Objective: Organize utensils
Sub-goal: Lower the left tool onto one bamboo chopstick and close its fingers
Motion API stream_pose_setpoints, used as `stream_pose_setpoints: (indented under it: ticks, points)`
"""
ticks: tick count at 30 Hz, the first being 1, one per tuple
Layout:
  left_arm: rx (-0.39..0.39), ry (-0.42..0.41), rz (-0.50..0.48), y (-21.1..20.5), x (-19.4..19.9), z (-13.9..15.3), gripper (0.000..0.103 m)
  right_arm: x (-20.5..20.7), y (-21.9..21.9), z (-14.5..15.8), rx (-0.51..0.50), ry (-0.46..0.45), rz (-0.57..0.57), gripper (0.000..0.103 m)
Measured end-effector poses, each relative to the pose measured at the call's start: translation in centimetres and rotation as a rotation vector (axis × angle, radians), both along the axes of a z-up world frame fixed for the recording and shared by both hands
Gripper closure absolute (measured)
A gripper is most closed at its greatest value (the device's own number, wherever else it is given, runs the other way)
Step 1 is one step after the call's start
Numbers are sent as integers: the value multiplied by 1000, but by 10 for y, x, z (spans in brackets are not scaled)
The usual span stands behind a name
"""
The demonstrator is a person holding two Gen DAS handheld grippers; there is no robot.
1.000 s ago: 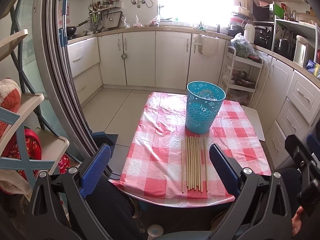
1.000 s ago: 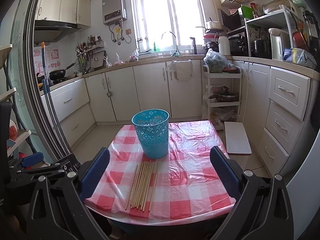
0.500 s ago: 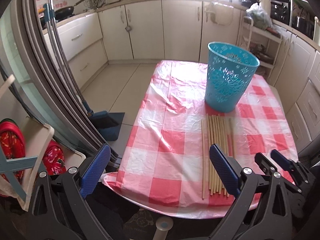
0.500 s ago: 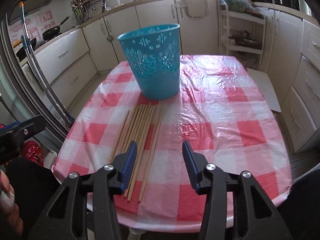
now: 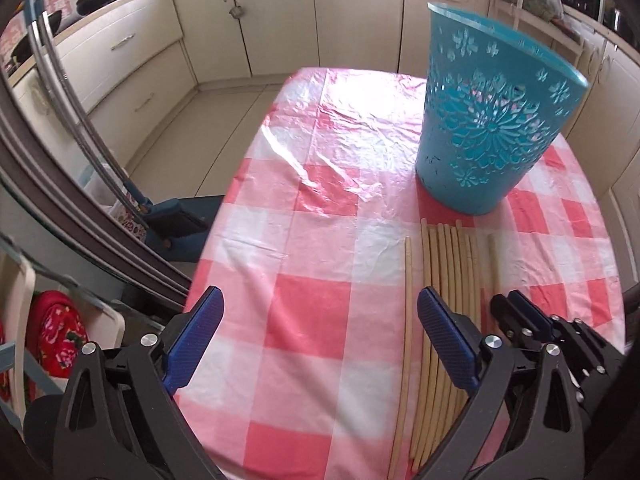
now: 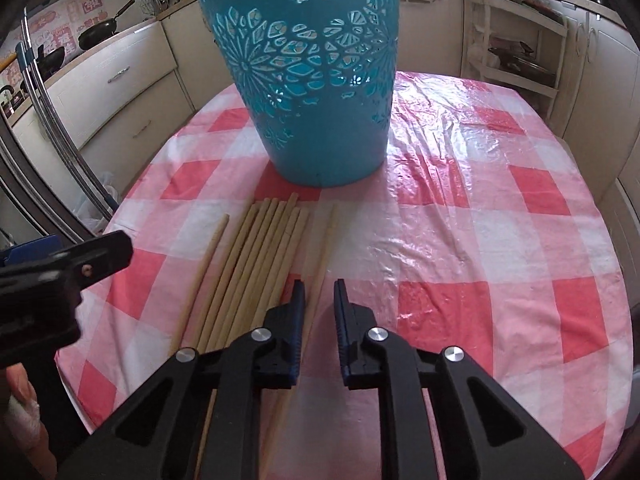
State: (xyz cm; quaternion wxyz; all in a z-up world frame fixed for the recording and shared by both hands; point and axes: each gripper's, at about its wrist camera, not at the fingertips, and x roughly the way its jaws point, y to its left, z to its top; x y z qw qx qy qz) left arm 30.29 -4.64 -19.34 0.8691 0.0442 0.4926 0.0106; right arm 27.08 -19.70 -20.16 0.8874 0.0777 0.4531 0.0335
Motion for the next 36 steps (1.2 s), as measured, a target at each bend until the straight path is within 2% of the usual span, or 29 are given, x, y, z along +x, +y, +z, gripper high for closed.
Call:
stream_pose_setpoints:
  ticks: [4, 10, 21, 32, 34, 36]
  points:
    - [21, 43, -25, -14, 18, -22, 17, 4, -6, 0, -11, 18, 44, 96]
    - [23, 78, -35, -21, 34, -37, 29, 6, -19, 1, 4, 56, 91, 96]
    - [12, 55, -54, -27, 29, -32, 30, 8, -26, -2, 42, 49, 85, 96]
    - [32, 80, -78, -34, 26, -41, 30, 6, -26, -3, 52, 44, 88, 96]
    - [30, 79, -85, -35, 26, -40, 33, 7, -26, -3, 52, 43, 90, 96]
    - [16, 77, -101, -36, 25, -39, 47, 8, -26, -3, 55, 42, 91, 96]
